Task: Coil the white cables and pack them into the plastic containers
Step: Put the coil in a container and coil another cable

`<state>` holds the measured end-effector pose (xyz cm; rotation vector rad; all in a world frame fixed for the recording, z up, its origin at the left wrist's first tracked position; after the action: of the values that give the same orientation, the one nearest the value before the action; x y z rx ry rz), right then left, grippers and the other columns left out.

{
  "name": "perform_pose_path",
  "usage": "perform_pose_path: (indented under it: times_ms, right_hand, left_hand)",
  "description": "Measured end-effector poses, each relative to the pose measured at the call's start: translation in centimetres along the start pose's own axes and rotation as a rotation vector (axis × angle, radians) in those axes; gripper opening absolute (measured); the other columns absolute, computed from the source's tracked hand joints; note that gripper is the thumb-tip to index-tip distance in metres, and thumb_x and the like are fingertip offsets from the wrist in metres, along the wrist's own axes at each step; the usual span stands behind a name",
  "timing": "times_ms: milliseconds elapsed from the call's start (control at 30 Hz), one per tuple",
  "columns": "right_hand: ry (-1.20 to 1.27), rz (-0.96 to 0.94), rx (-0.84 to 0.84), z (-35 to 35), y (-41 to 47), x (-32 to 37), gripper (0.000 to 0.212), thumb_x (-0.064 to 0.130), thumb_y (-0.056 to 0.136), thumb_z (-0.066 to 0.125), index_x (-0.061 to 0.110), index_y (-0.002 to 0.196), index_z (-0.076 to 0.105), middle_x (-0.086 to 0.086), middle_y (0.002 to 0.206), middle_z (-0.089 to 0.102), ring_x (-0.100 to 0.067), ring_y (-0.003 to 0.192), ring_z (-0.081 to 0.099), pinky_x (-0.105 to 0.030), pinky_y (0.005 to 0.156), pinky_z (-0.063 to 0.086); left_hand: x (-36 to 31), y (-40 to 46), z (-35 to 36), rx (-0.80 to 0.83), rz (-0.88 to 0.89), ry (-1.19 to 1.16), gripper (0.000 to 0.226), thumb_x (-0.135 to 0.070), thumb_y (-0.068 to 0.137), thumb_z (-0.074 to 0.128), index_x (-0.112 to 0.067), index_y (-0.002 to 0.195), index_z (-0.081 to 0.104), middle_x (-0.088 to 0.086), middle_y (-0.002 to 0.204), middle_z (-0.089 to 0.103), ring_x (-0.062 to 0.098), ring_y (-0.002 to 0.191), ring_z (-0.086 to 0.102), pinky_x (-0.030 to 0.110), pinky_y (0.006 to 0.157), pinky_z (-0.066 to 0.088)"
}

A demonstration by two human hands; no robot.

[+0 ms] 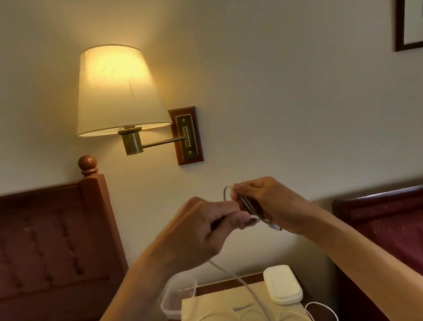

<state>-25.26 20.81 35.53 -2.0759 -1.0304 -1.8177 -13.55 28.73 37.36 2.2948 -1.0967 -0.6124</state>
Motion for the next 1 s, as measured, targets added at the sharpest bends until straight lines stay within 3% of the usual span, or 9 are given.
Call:
perform_pose_path:
  times_ms: [167,333,433,533,600,667,767,867,1000]
  right_hand:
    - [0.046,-0.01,0.034,0.3,-0.2,-0.3,0.038,0.024,0.105,0.031,0.006,0.088,0.06,-0.003,0.057,0.056,-0.013,0.049,0.052,-0.022,0.056,0.047]
    - [0.305,0.024,0.146,1.2,-0.5,-0.8,0.039,0.024,0.105,0.031,0.007,0.088,0.063,-0.004,0.057,0.05,-0.013,0.048,0.047,-0.021,0.053,0.044]
    - [0.491,0.057,0.198,1.3,-0.7,-0.8,0.033,0.026,0.101,0.039,0.008,0.084,0.061,-0.003,0.059,0.053,-0.015,0.053,0.054,-0.024,0.058,0.048]
    - [0.668,0.085,0.186,1.1,-0.3,-0.9,0.033,0.025,0.1,0.041,0.009,0.075,0.056,-0.006,0.062,0.056,-0.019,0.066,0.062,-0.029,0.071,0.053]
    - [0.776,0.107,0.157,0.7,0.1,-0.9,0.033,0.022,0.1,0.041,0.009,0.072,0.054,-0.006,0.064,0.055,-0.018,0.065,0.062,-0.028,0.068,0.056]
    - [0.866,0.132,0.169,0.4,0.5,-0.9,0.033,0.022,0.1,0.041,0.01,0.073,0.054,-0.002,0.06,0.052,-0.013,0.052,0.056,-0.023,0.055,0.053]
    - [0.909,0.1,0.311,1.1,0.6,-0.7,0.032,0.023,0.103,0.035,0.012,0.082,0.055,0.006,0.054,0.041,-0.006,0.04,0.033,-0.018,0.044,0.031]
    - [0.831,0.072,0.275,1.5,0.7,-0.8,0.033,0.023,0.103,0.035,0.012,0.082,0.058,0.007,0.054,0.026,-0.008,0.046,0.018,-0.021,0.047,0.023]
    - [0.827,0.099,0.186,0.9,0.9,-0.7,0.035,0.024,0.102,0.035,0.014,0.075,0.055,0.008,0.052,0.028,-0.008,0.047,0.016,-0.021,0.044,0.023]
  left_hand:
    - [3.0,0.7,-1.7,-0.295,-0.017,0.133,0.033,-0.034,0.099,0.047,-0.013,0.079,0.062,-0.007,0.057,0.053,0.011,0.05,0.051,0.01,0.051,0.033]
    - [4.8,0.7,-1.5,-0.477,-0.124,0.113,0.023,-0.03,0.1,0.05,-0.024,0.079,0.055,-0.012,0.058,0.05,0.011,0.053,0.051,0.01,0.053,0.034]
    - [6.0,0.5,-0.4,-0.454,-0.271,0.013,0.029,-0.035,0.098,0.049,-0.019,0.075,0.059,-0.01,0.062,0.055,0.009,0.059,0.054,0.012,0.058,0.037]
    - [7.0,0.5,1.2,-0.302,-0.439,-0.294,0.036,-0.043,0.095,0.044,-0.014,0.096,0.066,-0.012,0.06,0.056,0.006,0.055,0.05,0.017,0.055,0.039]
    - [7.4,0.4,2.2,-0.218,-0.516,-0.517,0.039,-0.043,0.097,0.041,-0.016,0.107,0.068,-0.006,0.055,0.044,0.009,0.049,0.037,0.022,0.049,0.033]
    - [7.3,0.2,2.5,-0.227,-0.557,-0.695,0.041,-0.044,0.097,0.042,-0.016,0.094,0.072,0.006,0.062,0.043,0.016,0.055,0.035,0.026,0.053,0.032]
    - [7.2,0.1,2.5,-0.313,-0.594,-0.934,0.042,-0.046,0.093,0.047,-0.016,0.069,0.063,0.004,0.068,0.051,0.017,0.063,0.04,0.028,0.06,0.034]
    - [6.9,0.4,2.4,-0.354,-0.574,-0.962,0.04,-0.046,0.091,0.051,-0.017,0.063,0.055,0.002,0.064,0.047,0.017,0.062,0.038,0.03,0.061,0.031]
    - [7.6,0.2,1.9,-0.377,-0.5,-0.687,0.043,-0.04,0.098,0.047,-0.008,0.076,0.065,0.009,0.062,0.046,0.017,0.057,0.036,0.026,0.055,0.034]
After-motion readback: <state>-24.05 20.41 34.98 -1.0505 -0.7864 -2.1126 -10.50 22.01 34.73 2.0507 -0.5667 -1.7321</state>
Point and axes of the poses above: each hand's wrist, its own y-axis towards the middle knuckle, its own z-axis out of the palm, x = y × z, the point moved 5 cm from there along y, towards the middle knuckle
